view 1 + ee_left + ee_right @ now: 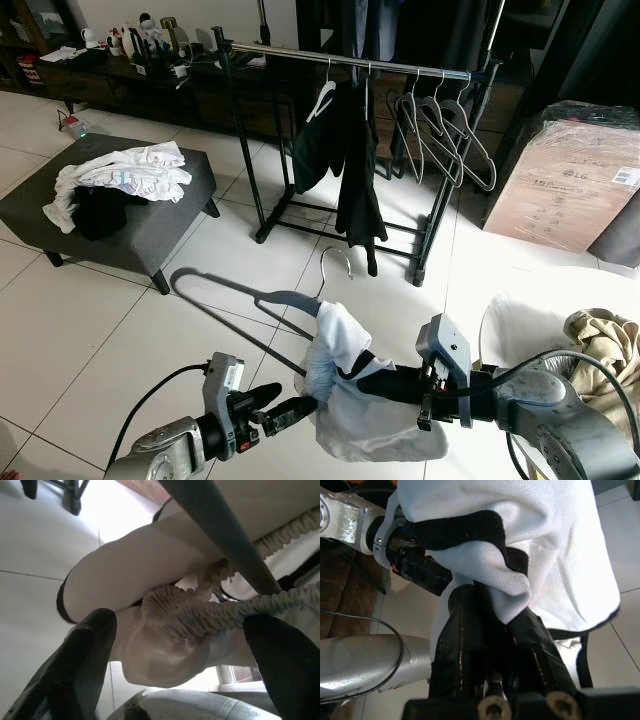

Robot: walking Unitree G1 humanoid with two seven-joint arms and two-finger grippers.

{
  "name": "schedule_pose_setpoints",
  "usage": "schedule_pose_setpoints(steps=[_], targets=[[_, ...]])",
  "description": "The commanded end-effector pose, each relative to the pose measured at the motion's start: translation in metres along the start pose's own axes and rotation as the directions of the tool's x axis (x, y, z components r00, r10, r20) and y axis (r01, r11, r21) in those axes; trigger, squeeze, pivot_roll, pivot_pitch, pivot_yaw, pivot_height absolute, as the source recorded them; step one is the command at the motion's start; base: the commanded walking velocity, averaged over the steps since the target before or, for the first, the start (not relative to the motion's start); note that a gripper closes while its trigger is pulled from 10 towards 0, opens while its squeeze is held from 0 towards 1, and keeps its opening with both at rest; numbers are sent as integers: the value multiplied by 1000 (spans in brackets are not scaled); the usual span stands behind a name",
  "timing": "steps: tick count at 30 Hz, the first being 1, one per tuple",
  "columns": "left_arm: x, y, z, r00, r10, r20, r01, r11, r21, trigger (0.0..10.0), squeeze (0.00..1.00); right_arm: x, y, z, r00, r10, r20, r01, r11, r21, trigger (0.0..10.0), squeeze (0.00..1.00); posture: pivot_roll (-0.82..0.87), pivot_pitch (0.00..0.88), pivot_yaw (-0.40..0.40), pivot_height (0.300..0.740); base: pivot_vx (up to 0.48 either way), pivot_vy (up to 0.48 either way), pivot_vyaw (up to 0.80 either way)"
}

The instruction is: Hang hanger

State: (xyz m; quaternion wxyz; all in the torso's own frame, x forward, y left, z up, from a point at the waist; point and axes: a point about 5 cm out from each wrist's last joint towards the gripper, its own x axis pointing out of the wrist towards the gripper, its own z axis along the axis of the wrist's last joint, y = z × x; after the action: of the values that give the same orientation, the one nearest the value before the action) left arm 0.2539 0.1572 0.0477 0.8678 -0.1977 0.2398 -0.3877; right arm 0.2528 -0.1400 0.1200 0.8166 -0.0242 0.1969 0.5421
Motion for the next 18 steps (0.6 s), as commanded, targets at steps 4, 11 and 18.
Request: schedule_pose_setpoints(steps=[4, 11, 18], targets=[[-13, -4, 2, 998, -40, 45, 41, 999, -28, 10000, 0, -5, 1, 10, 1000, 7, 22, -7, 999, -33, 0, 0, -112, 182, -23, 740, 0, 0, 0], [-32, 0, -10, 999, 31, 43, -29, 999, -45, 10000, 0, -6, -4, 8, 1000, -9, 17, 10, 1000, -29, 0, 0, -101, 185, -24, 740, 0, 0, 0], [-26, 9, -4, 986, 120, 116, -110, 989, -94, 10000, 0, -4, 1, 12, 999, 41, 20, -41, 998, -38, 0, 0, -104, 181, -25, 740, 0, 0, 0]])
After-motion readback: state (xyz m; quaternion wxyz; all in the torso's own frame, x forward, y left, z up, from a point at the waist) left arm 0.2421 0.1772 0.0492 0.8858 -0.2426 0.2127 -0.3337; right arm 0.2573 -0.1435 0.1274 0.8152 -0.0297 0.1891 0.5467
